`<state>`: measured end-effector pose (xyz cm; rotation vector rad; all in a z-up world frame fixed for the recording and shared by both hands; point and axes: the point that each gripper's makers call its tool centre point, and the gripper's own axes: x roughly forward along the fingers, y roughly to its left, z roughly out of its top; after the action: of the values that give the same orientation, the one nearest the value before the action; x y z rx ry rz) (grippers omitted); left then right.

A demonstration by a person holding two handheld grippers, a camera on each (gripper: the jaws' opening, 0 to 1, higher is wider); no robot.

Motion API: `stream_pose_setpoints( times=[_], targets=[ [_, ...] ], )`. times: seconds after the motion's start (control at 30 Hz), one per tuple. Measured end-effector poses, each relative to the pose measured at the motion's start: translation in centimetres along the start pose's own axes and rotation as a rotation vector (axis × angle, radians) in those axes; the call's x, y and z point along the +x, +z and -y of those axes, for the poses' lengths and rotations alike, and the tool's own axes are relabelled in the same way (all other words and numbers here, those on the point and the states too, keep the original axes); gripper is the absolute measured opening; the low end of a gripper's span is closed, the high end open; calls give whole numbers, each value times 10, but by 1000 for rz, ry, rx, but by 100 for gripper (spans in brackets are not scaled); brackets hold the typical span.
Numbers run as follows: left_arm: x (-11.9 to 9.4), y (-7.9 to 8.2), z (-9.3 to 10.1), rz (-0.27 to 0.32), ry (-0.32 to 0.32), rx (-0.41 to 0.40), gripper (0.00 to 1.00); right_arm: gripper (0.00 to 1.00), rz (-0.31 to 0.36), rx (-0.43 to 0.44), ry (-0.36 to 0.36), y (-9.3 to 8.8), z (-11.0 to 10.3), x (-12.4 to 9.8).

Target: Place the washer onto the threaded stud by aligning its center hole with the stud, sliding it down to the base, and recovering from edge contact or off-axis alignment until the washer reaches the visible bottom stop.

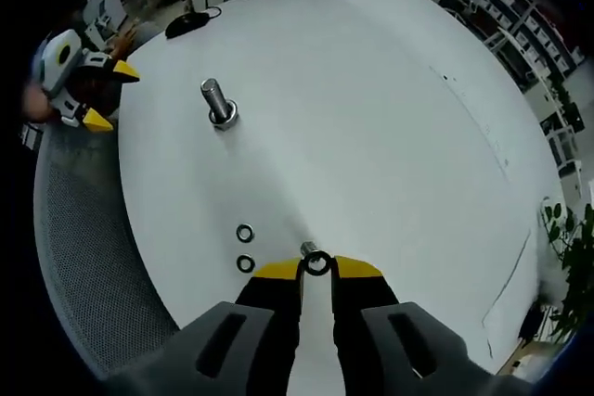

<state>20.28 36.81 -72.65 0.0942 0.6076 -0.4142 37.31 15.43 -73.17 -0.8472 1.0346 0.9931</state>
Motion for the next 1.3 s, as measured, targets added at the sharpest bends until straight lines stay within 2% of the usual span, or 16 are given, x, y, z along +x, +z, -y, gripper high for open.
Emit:
stream_pose_setpoints(
  times=[0.53,1.3],
  targets=[
    [-1,-1,-1,-3,8,-4,42,13,-33,-25,25,-2,-3,13],
    [1,-8,-2,-40,14,4,42,14,-86,-31,66,-12,-8,58]
  ],
)
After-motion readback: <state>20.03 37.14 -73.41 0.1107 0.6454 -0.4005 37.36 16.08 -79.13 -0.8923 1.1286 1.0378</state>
